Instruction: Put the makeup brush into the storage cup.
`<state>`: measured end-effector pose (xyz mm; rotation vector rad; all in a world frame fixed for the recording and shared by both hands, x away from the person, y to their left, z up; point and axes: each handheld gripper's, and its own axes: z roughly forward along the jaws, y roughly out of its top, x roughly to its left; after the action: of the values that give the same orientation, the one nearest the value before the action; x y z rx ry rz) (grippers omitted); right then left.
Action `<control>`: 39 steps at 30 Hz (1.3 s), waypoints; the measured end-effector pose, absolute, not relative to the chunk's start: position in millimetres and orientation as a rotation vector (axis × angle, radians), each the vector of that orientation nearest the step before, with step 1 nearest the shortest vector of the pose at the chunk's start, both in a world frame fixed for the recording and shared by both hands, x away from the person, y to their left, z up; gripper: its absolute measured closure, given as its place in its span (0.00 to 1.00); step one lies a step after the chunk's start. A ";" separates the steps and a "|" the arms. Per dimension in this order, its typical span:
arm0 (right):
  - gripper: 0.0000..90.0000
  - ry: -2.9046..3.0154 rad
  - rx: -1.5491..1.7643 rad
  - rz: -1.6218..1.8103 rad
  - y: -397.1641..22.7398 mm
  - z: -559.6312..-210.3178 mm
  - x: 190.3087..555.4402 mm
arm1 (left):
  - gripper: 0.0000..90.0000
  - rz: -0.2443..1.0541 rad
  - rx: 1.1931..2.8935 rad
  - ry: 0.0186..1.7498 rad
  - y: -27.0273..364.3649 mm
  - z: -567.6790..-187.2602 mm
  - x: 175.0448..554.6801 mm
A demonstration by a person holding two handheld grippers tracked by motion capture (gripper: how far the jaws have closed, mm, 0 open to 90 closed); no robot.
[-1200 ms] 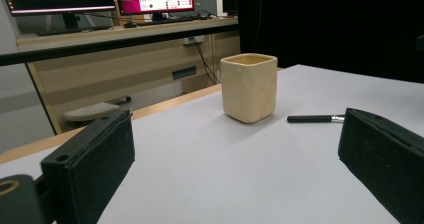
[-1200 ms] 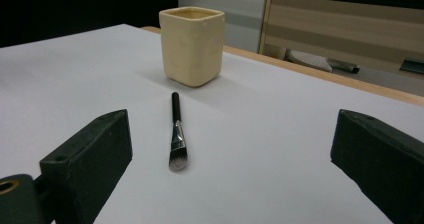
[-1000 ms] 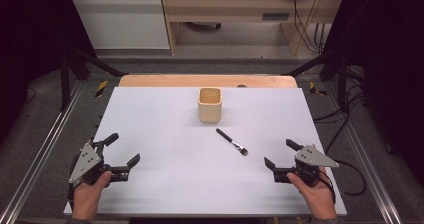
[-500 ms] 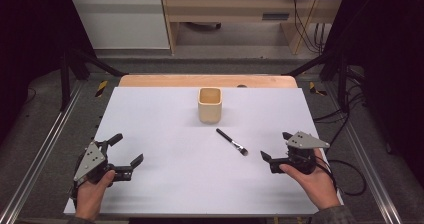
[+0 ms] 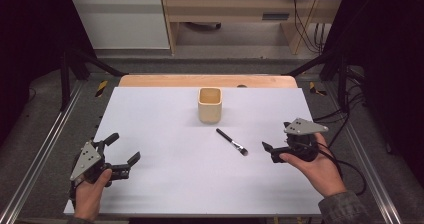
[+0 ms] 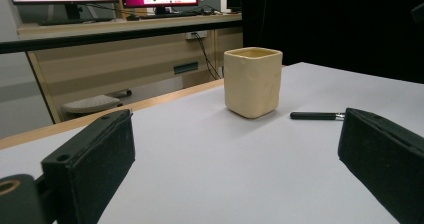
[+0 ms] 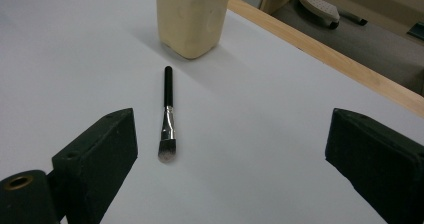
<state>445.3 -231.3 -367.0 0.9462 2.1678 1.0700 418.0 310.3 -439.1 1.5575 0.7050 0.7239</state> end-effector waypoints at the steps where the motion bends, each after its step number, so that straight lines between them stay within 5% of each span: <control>1: 0.08 2.175 0.957 1.048 -230.4 -366.0 447.7 | 0.01 0.730 1.559 0.711 310.6 -439.6 418.3; 20: 0.10 2.150 0.964 1.015 -228.2 -343.3 462.7 | 0.01 0.749 1.584 0.704 307.0 -439.9 417.4; 39: 0.09 2.305 0.935 0.882 -178.1 -354.9 496.1 | 0.01 0.740 1.587 0.694 305.8 -440.0 417.4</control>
<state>496.1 -178.1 -354.9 0.9346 2.3053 0.8825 417.4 305.8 -440.0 1.5867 0.6939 0.7398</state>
